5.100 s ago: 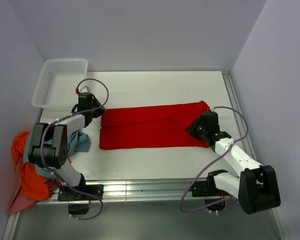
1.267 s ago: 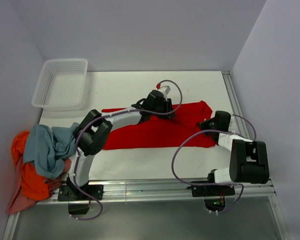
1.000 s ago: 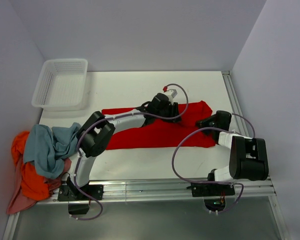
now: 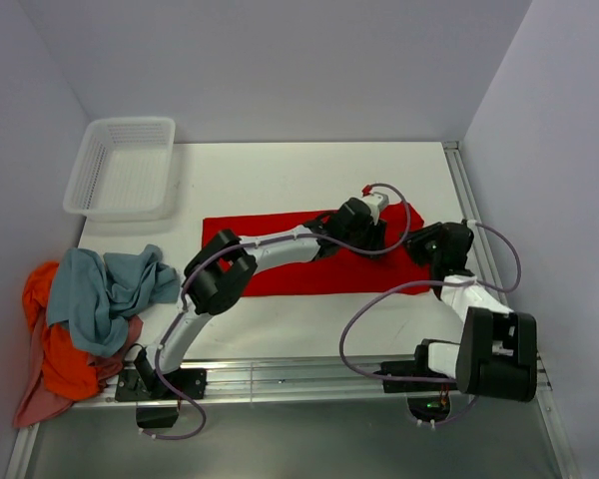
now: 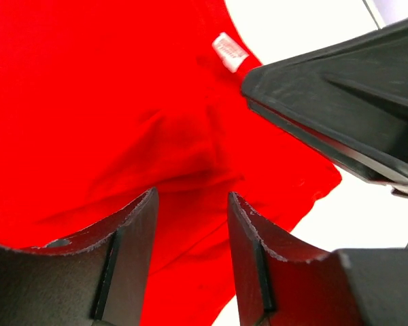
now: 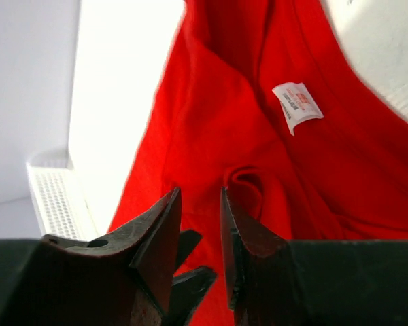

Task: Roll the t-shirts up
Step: Fold the tshirt

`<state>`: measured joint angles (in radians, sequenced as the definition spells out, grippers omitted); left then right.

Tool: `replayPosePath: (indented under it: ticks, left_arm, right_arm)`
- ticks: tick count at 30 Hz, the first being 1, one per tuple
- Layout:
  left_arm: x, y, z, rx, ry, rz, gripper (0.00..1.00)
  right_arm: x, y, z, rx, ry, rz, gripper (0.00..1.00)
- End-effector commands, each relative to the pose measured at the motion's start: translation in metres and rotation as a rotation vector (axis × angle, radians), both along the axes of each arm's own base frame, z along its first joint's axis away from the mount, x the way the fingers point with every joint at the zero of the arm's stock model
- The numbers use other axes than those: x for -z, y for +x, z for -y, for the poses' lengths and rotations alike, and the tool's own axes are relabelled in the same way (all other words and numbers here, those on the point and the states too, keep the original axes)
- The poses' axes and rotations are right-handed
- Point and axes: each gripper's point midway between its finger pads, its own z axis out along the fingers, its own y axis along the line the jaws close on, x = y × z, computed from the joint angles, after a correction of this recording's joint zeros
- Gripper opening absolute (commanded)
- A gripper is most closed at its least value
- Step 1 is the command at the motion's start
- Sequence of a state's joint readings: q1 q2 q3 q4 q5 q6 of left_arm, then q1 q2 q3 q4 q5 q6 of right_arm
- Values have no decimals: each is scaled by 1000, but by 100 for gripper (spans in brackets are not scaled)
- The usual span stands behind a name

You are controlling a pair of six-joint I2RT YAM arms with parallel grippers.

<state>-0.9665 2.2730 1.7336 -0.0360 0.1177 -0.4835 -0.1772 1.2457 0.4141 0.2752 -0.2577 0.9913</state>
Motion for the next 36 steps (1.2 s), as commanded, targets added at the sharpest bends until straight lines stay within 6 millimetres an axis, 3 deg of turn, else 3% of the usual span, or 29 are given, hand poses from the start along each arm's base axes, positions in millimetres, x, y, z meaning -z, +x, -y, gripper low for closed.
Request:
replayPosePath:
  ticks: [1,2,4,5,8,9,23,31,36]
  left_arm:
    - [-9,8,12,-12,12,68,50]
    - [-11,10,14,-12,7,75,50]
    - [-7,12,16,-16,14,77,51]
    - [-11,12,19,-12,5,83,51]
    - [-10,11,23,-6,8,85,51]
    - [-6,11,24,-3,19,84,51]
    - [-2,10,40,6,60,116,50]
    - [15,13,46,0,86,86,48]
    - [20,18,43,-32,106,90,40]
  right_arm:
    - [-24,0,15,72,-31,98,37]
    - [-39,-2,18,85,-45,150,37]
    - [-45,-8,21,107,-63,175,39]
    - [-61,-10,26,135,-86,229,40]
    - [-70,-20,38,204,-134,249,41]
    - [-81,-23,40,214,-148,286,42]
    - [-79,-25,39,205,-155,277,41]
    - [-82,-27,40,212,-164,287,42]
    - [-82,-27,39,210,-161,289,41]
